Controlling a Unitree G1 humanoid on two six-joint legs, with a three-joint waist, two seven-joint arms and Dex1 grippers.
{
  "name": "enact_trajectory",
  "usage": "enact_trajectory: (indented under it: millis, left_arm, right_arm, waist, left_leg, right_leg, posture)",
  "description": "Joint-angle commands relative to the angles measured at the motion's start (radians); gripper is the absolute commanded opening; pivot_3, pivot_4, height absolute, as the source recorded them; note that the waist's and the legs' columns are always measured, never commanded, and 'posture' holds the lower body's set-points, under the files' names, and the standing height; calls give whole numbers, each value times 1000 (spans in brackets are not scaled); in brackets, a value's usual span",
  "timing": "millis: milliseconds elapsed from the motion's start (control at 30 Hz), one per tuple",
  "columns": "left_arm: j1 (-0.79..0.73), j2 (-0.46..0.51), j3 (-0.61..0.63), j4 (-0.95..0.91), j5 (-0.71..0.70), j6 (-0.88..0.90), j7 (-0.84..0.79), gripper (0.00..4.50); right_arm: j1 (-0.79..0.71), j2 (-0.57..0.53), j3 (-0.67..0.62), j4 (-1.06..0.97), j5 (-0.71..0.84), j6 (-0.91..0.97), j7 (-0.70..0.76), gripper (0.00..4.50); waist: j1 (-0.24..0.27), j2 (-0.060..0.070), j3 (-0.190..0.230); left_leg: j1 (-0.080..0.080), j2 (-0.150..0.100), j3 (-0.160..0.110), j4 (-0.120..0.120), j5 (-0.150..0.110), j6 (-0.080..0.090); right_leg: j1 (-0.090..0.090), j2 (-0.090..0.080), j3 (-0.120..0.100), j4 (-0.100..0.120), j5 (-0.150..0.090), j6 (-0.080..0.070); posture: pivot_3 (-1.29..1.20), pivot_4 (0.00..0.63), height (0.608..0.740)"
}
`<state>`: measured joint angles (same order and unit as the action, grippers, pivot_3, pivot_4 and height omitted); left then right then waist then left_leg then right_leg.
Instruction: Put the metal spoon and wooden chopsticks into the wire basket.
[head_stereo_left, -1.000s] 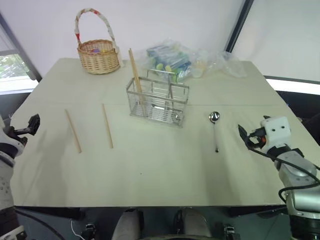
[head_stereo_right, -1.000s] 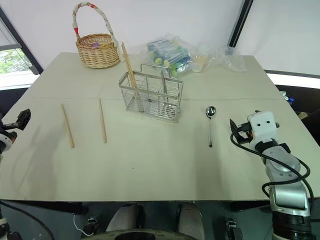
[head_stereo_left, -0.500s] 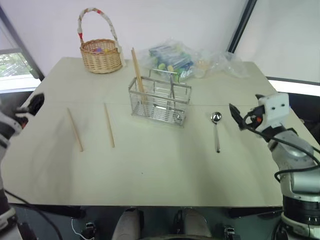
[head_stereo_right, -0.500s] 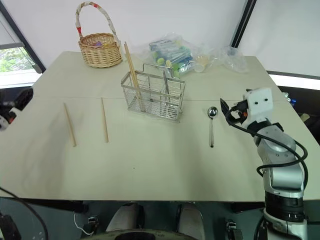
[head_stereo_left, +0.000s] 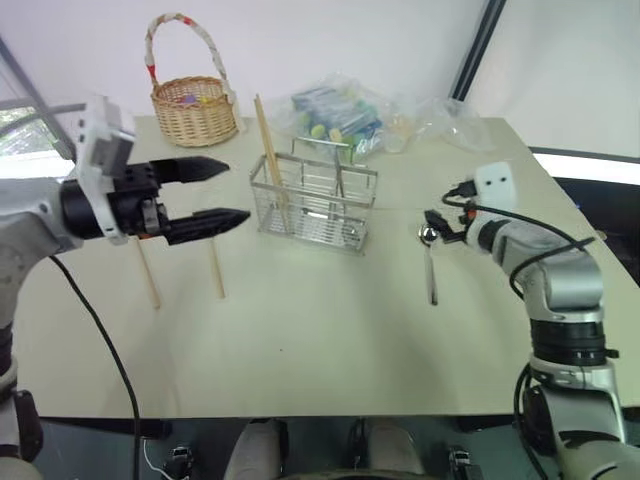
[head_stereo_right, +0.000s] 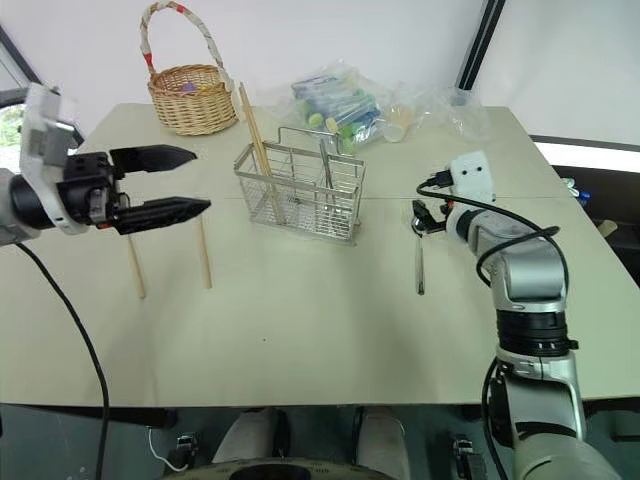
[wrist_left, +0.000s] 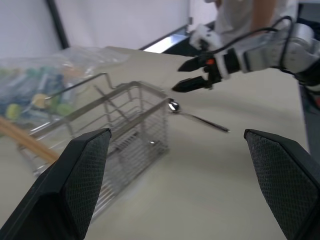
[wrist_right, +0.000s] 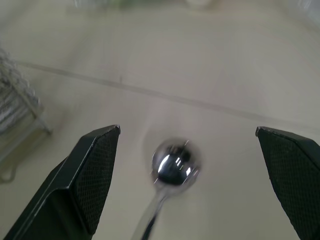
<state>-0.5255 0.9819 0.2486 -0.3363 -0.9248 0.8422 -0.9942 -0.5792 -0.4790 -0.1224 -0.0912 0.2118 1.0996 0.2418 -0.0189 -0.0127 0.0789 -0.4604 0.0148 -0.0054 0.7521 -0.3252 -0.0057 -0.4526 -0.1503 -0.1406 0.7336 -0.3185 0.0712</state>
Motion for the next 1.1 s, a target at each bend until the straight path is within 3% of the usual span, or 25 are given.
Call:
enact_trajectory:
  millis: [33,267,533,633,867,1100]
  left_arm:
    - [-38,0,-31,1,30,-35,-31,4488]
    - [-59,-23,-76,12,64,-53,-54,4488]
    - [-70,-20,-74,-9,49,-26,-65,4488]
    - [-86,-23,-74,-3,54,-20,-61,4500]
    - [-119,-29,-74,6,55,-9,-52,4500]
    - [-142,-43,-81,25,67,-7,-47,4500]
  right_arm:
    - [-49,20,-3,-3,-12,111,-46,4500]
    - [-61,92,-27,37,-15,218,-100,4500]
    - [-40,154,-39,123,-28,180,-136,4500]
    - [-44,182,-87,150,-14,205,-149,3611]
    - [-35,200,-116,155,-16,193,-160,28]
    - [-32,170,-77,137,-26,103,-125,28]
  waist:
    - [1,0,0]
    - [1,0,0]
    - [-2,0,0]
    - [-1,-1,0]
    - [-4,-2,0]
    - [-3,-3,1]
  left_leg:
    - [0,0,0,0,0,0]
    - [1,-3,0,0,0,0]
    - [1,-3,0,-1,0,0]
    - [2,-3,0,-1,0,0]
    - [9,-3,0,-2,0,0]
    - [13,-2,0,-4,0,1]
  right_leg:
    - [0,0,0,0,0,0]
    - [2,0,0,0,0,1]
    - [2,1,0,0,2,3]
    - [2,1,0,0,2,3]
    - [8,1,0,0,0,4]
    - [9,2,0,0,-2,5]
  posture:
    - [0,150,628]
    - [0,150,628]
    - [0,150,628]
    - [0,150,628]
    - [0,150,628]
    - [0,150,628]
